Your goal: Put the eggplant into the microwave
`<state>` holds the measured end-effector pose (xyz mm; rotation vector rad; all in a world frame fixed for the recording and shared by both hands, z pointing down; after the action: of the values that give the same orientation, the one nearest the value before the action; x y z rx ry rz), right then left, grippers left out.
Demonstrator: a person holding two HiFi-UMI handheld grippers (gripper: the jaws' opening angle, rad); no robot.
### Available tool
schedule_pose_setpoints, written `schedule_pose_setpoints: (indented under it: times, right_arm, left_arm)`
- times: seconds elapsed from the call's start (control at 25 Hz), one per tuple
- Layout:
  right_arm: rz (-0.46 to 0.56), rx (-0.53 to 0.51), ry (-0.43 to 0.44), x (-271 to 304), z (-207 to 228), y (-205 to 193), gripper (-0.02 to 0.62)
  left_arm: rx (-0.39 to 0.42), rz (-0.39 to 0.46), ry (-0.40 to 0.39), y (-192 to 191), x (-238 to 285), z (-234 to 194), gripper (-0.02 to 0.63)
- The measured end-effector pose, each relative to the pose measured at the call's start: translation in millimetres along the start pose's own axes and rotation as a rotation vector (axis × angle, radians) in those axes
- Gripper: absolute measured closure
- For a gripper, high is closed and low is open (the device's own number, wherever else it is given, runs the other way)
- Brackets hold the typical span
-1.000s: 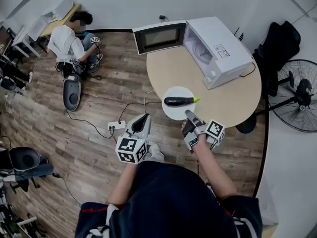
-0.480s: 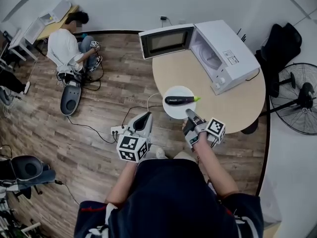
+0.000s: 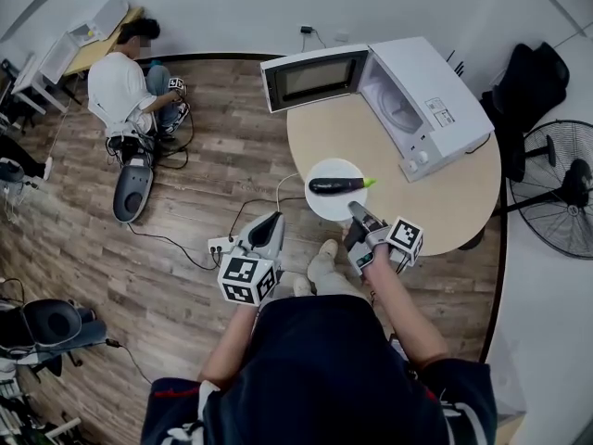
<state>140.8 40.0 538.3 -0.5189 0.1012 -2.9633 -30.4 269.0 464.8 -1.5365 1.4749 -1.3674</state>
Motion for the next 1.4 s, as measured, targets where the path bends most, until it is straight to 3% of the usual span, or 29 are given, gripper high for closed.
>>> schedule_pose_setpoints:
  times: [0.88, 1.4]
  right_arm:
    - [-0.001, 0.036, 0.021, 98, -22, 127, 0.575]
    - [0.003, 0.067, 0.001, 121, -11, 157, 0.575]
  left_arm:
    - [0.035, -0.024, -0.029, 66, 159, -35, 0.584]
    - [0.037, -0.059, -0.054, 71, 206, -39, 0.584]
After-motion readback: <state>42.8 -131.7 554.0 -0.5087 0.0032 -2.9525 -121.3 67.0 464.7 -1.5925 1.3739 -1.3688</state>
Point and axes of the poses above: the fingertips, and each gripper's own axes: x forward along the fingers, z to its right, y out of its top, the point moved 9 cm from there along -x, backward along the fingers, and after that the axes turned 3 degrees about -y, right-handed, at the moved point
